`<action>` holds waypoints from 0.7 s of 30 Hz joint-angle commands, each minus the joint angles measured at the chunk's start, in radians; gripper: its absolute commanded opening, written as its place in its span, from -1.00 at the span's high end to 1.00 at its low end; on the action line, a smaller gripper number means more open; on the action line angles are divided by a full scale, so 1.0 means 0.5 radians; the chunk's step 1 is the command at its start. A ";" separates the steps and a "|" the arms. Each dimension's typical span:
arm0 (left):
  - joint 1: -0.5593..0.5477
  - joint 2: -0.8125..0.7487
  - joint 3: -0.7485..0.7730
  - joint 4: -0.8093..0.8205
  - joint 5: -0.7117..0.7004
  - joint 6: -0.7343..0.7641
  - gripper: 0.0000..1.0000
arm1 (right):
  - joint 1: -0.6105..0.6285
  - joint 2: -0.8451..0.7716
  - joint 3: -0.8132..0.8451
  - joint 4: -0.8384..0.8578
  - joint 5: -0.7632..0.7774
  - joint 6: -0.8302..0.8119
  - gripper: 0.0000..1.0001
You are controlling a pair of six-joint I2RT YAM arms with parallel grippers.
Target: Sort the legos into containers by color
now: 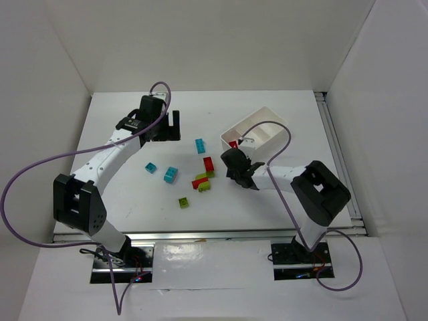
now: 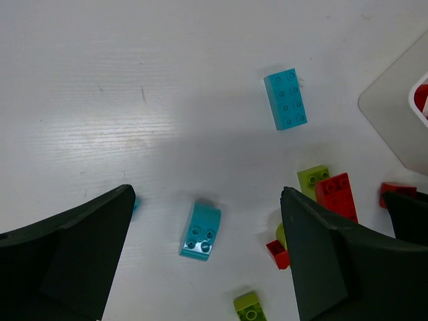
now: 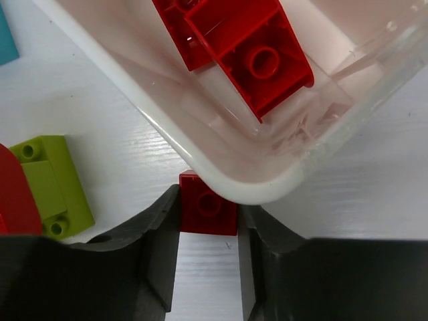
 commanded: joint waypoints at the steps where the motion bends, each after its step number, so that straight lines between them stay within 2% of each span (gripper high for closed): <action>1: -0.008 -0.001 0.056 0.026 -0.009 0.038 -1.00 | 0.038 -0.104 0.067 -0.044 0.099 -0.004 0.37; 4: -0.008 -0.001 0.056 0.026 -0.009 0.038 -1.00 | 0.038 -0.291 0.067 -0.161 0.031 -0.040 0.50; 9: -0.008 -0.001 0.056 0.026 -0.049 0.038 -1.00 | 0.038 -0.747 0.067 -0.415 0.055 -0.087 0.50; 12: -0.008 -0.001 0.056 0.045 -0.049 0.038 -1.00 | 0.038 -0.856 0.122 -0.443 0.160 -0.187 0.50; 14: -0.008 -0.001 0.056 0.045 -0.049 0.038 -1.00 | -0.032 -0.826 0.214 -0.443 0.181 -0.288 0.50; 21: -0.008 -0.019 0.074 0.045 -0.049 0.038 -1.00 | -0.219 -0.375 0.484 -0.186 0.013 -0.448 0.50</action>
